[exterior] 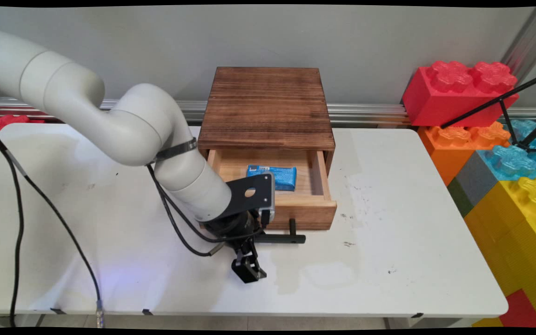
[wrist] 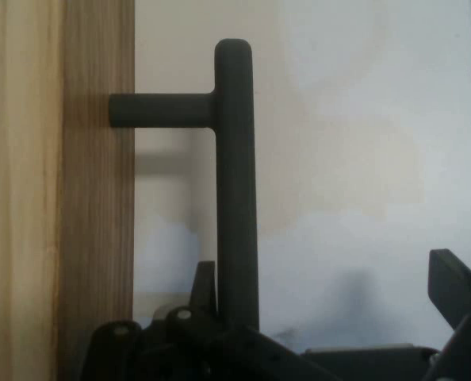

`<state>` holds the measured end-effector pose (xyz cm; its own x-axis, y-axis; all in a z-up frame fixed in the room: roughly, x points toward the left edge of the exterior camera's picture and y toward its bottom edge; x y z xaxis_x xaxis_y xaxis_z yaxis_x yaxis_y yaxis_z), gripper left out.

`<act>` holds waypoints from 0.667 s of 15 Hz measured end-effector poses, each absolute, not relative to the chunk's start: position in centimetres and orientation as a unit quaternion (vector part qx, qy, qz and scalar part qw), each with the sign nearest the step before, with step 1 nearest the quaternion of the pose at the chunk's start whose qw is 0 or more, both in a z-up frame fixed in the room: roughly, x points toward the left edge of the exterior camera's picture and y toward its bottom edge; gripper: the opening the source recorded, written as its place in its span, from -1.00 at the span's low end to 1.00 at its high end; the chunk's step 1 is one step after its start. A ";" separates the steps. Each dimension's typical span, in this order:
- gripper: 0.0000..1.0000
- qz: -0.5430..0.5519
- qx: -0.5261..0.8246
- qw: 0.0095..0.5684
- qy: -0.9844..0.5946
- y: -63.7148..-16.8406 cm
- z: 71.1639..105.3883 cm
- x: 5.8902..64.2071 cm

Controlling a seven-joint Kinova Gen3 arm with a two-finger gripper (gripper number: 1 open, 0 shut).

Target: Open the drawer

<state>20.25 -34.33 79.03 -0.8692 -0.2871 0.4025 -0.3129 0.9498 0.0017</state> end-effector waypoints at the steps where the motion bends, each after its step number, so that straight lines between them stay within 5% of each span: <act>1: 1.00 0.029 0.156 0.204 -0.966 -33.9 79.1 20.2; 10: 1.00 0.011 0.155 0.213 -0.965 -30.9 79.6 19.6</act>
